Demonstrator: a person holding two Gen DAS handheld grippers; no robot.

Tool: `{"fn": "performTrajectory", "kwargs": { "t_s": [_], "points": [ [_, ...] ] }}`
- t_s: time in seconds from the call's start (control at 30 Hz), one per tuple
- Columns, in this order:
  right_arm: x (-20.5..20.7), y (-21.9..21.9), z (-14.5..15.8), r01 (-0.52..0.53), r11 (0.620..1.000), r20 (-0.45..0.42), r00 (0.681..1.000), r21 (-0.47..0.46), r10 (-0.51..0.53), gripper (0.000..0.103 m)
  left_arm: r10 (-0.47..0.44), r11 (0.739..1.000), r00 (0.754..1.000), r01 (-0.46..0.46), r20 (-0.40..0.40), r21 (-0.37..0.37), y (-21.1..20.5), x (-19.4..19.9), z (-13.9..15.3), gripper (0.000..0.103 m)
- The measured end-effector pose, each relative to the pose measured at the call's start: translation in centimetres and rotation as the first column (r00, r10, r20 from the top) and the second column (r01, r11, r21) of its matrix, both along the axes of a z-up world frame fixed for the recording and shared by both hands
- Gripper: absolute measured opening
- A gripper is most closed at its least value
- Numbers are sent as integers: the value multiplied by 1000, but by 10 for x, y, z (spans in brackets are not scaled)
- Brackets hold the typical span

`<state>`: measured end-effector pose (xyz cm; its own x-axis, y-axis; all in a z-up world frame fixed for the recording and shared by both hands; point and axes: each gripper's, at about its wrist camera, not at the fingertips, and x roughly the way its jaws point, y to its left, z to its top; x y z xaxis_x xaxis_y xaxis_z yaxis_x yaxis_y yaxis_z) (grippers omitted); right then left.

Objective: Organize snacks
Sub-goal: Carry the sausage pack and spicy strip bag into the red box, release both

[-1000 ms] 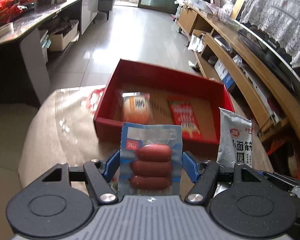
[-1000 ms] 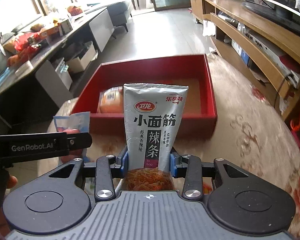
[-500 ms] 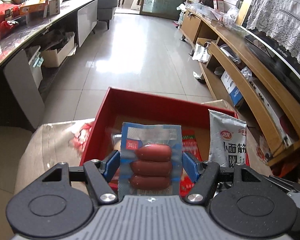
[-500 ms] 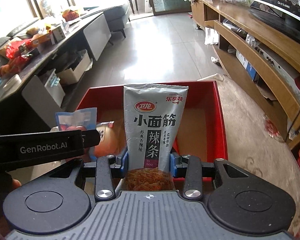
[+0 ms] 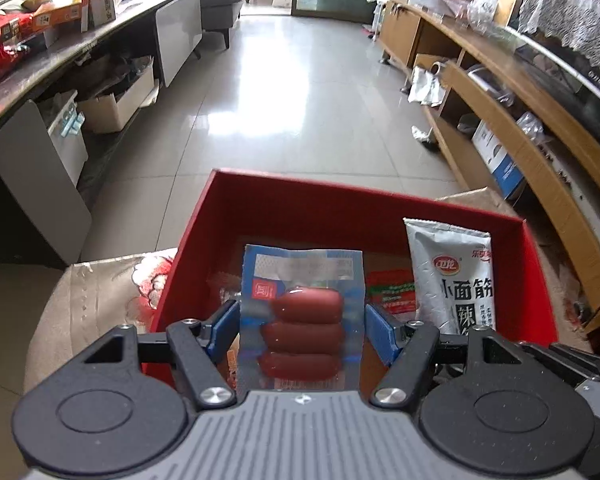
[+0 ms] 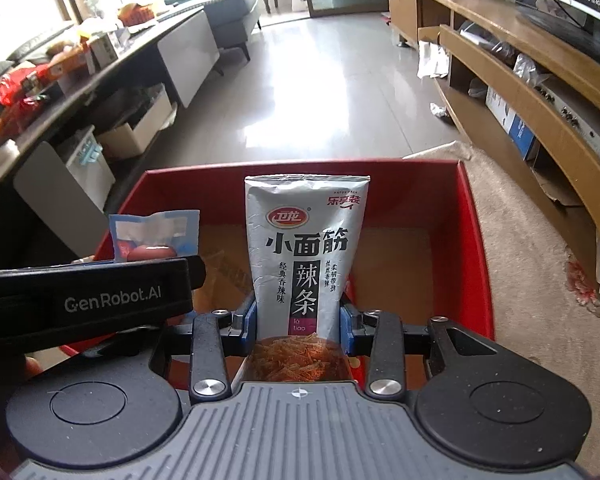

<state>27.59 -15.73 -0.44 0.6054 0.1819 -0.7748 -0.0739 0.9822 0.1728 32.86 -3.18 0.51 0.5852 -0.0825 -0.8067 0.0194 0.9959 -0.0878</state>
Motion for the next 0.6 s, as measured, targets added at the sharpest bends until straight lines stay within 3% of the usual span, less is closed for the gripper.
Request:
{"fn": "performTrajectory", "kwargs": {
  "t_s": [0.47,0.6],
  "points": [
    [6,2,-10,-2,1000,-11,1000,-26,1,53,16,1000,999,-15,-43,6,4,6,-10,66],
    [6,2,-10,-2,1000,-13,1000,-20,2,54,26,1000,999,-25,-19,13,6,5,-4,77]
  ]
}}
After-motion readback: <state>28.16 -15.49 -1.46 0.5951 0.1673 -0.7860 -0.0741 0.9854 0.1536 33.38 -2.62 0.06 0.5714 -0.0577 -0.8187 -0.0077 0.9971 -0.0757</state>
